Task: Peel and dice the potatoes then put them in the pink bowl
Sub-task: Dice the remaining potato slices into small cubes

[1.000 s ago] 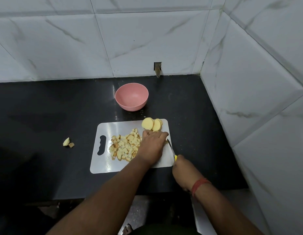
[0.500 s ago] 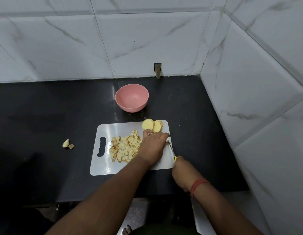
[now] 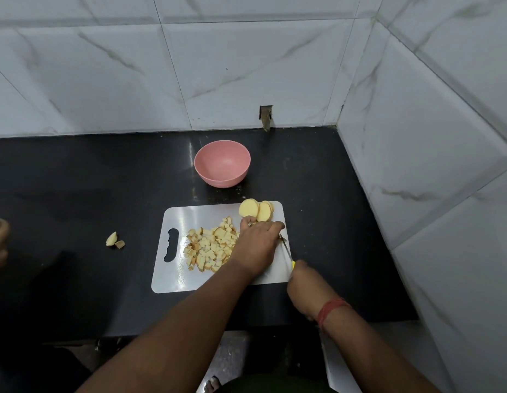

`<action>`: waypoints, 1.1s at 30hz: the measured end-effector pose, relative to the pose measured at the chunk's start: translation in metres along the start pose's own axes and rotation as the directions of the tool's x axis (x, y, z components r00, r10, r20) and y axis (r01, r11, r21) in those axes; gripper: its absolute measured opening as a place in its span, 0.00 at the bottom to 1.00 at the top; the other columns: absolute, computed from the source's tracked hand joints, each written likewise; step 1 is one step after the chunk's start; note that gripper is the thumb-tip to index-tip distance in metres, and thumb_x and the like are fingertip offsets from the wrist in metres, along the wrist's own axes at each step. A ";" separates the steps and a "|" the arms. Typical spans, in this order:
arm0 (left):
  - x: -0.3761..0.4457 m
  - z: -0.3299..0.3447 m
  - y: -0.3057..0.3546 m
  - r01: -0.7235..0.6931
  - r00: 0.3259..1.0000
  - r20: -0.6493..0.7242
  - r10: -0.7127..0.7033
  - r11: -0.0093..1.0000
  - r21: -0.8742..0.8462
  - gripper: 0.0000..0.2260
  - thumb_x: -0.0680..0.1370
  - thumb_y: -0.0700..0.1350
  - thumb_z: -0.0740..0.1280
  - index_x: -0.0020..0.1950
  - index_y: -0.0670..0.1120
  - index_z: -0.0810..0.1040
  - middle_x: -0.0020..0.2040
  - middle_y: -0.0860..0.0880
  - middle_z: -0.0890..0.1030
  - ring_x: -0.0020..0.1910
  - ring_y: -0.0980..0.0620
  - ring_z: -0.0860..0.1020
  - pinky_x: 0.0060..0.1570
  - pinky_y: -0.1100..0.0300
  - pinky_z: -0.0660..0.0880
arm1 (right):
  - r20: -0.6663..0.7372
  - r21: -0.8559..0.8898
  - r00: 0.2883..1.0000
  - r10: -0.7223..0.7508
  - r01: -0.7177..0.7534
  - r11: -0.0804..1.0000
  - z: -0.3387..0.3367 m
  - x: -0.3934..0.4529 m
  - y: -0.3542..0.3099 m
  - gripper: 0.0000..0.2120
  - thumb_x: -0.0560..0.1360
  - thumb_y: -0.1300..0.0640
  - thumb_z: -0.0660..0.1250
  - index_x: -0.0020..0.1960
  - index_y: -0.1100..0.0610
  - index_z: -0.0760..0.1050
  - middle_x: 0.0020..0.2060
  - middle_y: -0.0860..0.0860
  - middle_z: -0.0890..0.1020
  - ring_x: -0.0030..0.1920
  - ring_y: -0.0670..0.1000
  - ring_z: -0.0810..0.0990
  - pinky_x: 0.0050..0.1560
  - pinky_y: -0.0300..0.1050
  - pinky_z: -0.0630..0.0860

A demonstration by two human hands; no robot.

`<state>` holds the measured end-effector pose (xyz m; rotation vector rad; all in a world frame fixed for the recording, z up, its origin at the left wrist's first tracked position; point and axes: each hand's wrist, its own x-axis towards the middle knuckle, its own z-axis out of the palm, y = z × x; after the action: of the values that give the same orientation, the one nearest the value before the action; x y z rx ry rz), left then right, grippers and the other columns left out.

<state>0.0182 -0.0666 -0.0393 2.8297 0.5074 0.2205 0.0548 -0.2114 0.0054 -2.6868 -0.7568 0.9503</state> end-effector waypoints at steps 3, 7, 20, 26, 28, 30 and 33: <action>0.000 0.000 -0.001 -0.004 1.000 -0.004 0.004 1.000 -0.001 0.13 0.81 0.41 0.64 0.65 0.51 0.74 0.56 0.51 0.82 0.59 0.49 0.77 0.69 0.47 0.56 | 0.016 0.000 1.000 0.014 -0.014 1.000 0.001 0.001 -0.001 0.11 0.78 0.65 0.53 0.60 0.63 0.66 0.57 0.61 0.78 0.56 0.59 0.79 0.45 0.43 0.68; 0.001 0.001 -0.001 -0.007 1.000 -0.005 0.007 1.000 -0.013 0.12 0.81 0.43 0.64 0.65 0.51 0.74 0.55 0.52 0.82 0.59 0.49 0.77 0.68 0.48 0.57 | 0.042 -0.011 0.999 0.024 -0.023 1.000 0.002 0.003 -0.002 0.13 0.78 0.65 0.54 0.62 0.63 0.65 0.57 0.60 0.78 0.55 0.58 0.79 0.44 0.42 0.68; 0.001 0.001 0.001 0.024 1.000 0.014 -0.024 1.000 -0.016 0.11 0.83 0.46 0.62 0.65 0.52 0.73 0.56 0.53 0.81 0.59 0.51 0.77 0.70 0.48 0.57 | 0.133 -0.039 0.988 -0.072 0.078 0.996 0.006 -0.010 0.010 0.09 0.80 0.64 0.54 0.60 0.60 0.66 0.53 0.60 0.77 0.47 0.53 0.74 0.33 0.35 0.62; -0.001 0.002 -0.002 -0.005 1.000 -0.007 0.005 1.000 -0.010 0.11 0.82 0.44 0.62 0.64 0.50 0.74 0.54 0.52 0.81 0.57 0.50 0.78 0.72 0.47 0.55 | 0.014 0.006 0.999 -0.038 0.038 0.999 -0.001 -0.013 0.012 0.04 0.80 0.63 0.53 0.53 0.59 0.65 0.43 0.55 0.77 0.39 0.52 0.76 0.36 0.39 0.66; -0.005 0.004 -0.003 -0.004 0.999 -0.035 0.004 1.000 -0.012 0.11 0.82 0.45 0.63 0.63 0.50 0.75 0.55 0.51 0.81 0.57 0.50 0.78 0.73 0.46 0.55 | 0.038 0.021 0.998 -0.042 0.041 0.999 -0.005 -0.014 0.007 0.09 0.80 0.63 0.53 0.59 0.61 0.66 0.53 0.59 0.78 0.51 0.58 0.79 0.43 0.42 0.68; -0.008 0.006 -0.003 0.011 0.998 -0.055 -0.011 1.000 -0.006 0.11 0.81 0.46 0.63 0.64 0.50 0.75 0.56 0.52 0.81 0.58 0.51 0.76 0.73 0.46 0.56 | 0.027 0.018 0.999 -0.030 0.030 0.999 -0.006 -0.015 0.003 0.09 0.79 0.63 0.53 0.58 0.61 0.66 0.54 0.59 0.78 0.52 0.58 0.79 0.43 0.42 0.68; -0.010 0.007 -0.003 0.030 0.998 -0.063 -0.030 1.000 -0.005 0.12 0.81 0.44 0.64 0.64 0.50 0.75 0.57 0.52 0.81 0.59 0.50 0.76 0.72 0.47 0.56 | 0.023 0.007 1.000 -0.013 0.012 1.000 -0.004 -0.012 0.000 0.09 0.79 0.63 0.53 0.58 0.61 0.66 0.53 0.58 0.79 0.50 0.57 0.79 0.43 0.42 0.68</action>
<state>0.0097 -0.0688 -0.0482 2.8168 0.5622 0.3058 0.0490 -0.2176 0.0148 -2.6667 -0.7728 0.9809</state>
